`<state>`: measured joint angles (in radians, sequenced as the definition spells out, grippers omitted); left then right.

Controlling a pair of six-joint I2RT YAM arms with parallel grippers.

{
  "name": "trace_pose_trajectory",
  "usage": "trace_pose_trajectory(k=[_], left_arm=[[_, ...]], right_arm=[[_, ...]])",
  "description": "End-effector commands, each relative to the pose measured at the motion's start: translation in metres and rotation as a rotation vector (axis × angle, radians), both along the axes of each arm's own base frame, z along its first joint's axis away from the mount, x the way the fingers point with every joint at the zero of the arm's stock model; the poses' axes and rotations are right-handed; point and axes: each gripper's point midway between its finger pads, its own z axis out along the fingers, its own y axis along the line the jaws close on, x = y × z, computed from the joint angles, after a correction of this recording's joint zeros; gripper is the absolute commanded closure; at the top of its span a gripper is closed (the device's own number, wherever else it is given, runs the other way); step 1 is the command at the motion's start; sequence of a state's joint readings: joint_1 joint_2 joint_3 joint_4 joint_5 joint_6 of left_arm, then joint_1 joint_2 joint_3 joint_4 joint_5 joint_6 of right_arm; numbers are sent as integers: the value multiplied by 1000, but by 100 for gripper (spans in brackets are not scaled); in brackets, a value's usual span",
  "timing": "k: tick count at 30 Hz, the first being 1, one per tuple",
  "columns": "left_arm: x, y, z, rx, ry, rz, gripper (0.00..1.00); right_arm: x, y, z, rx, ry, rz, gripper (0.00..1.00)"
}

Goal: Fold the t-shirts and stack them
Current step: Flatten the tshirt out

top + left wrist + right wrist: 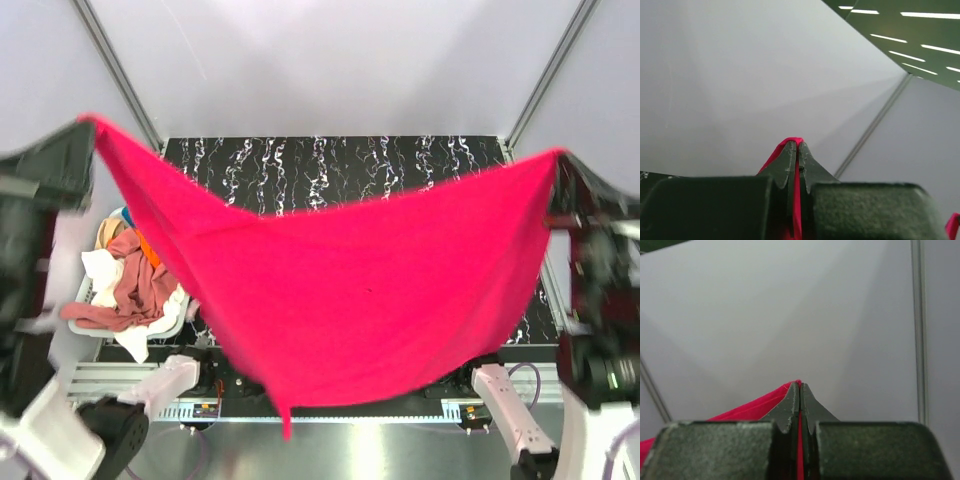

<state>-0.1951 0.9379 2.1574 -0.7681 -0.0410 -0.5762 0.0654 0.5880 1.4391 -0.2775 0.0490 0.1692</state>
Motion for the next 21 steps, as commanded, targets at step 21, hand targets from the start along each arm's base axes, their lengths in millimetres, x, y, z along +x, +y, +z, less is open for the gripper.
trace_pose_trajectory(k=[21], left_arm=[[433,-68,-436,264,844,-90,100]], right_arm=[[351,-27,-396,28,671,-252,100]])
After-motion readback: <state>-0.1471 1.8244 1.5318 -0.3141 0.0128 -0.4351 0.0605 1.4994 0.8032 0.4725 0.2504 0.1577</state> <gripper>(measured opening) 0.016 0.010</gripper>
